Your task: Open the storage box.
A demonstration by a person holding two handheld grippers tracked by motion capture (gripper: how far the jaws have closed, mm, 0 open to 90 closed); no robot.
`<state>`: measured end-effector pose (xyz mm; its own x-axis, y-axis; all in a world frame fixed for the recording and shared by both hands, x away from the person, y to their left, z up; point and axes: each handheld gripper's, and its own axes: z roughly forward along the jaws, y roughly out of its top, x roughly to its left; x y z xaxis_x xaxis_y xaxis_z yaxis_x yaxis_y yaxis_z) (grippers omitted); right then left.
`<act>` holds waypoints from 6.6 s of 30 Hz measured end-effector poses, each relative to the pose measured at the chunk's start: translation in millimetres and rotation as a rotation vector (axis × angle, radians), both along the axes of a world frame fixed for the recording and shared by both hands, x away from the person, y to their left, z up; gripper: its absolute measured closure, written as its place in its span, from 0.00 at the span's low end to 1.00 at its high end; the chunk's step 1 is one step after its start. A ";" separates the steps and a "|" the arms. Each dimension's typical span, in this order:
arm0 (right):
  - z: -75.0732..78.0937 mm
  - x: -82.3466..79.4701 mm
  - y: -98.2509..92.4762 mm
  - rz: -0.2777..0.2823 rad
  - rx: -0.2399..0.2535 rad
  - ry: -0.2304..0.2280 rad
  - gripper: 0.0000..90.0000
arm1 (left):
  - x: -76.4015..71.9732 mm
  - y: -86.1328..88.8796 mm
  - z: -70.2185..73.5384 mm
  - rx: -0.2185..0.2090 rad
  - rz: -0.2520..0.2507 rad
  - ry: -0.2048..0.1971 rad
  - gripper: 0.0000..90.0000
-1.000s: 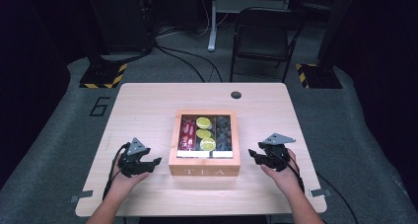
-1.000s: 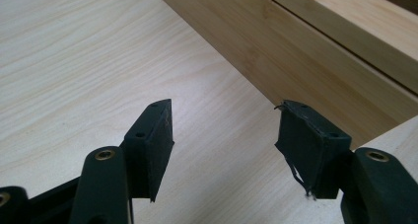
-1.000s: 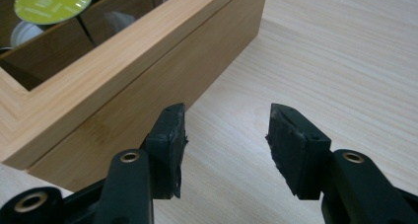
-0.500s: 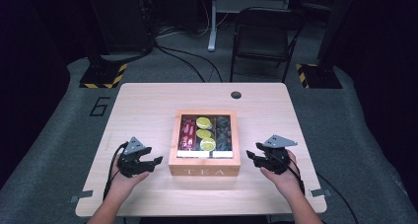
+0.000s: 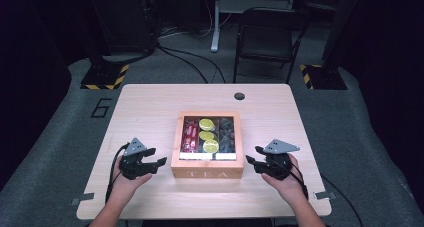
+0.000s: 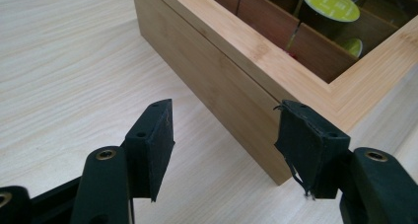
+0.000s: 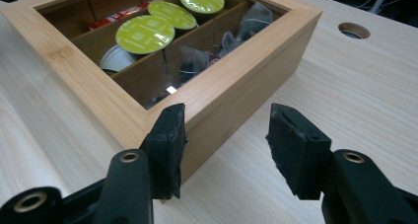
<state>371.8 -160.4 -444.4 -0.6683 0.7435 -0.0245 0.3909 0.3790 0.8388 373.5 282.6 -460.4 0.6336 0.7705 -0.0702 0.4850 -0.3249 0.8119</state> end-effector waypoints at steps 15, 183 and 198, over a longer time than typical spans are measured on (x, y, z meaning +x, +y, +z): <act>11.8 -14.0 19.5 0.087 0.058 -0.031 0.43 | -15.2 -25.1 15.2 -0.019 -0.083 -0.050 0.33; 72.7 30.5 29.7 0.042 0.074 -0.066 0.52 | 22.6 -48.6 81.7 -0.026 -0.035 -0.219 0.49; 84.4 43.8 33.4 0.028 0.059 -0.067 0.52 | 34.6 -50.7 92.8 -0.015 -0.030 -0.216 0.50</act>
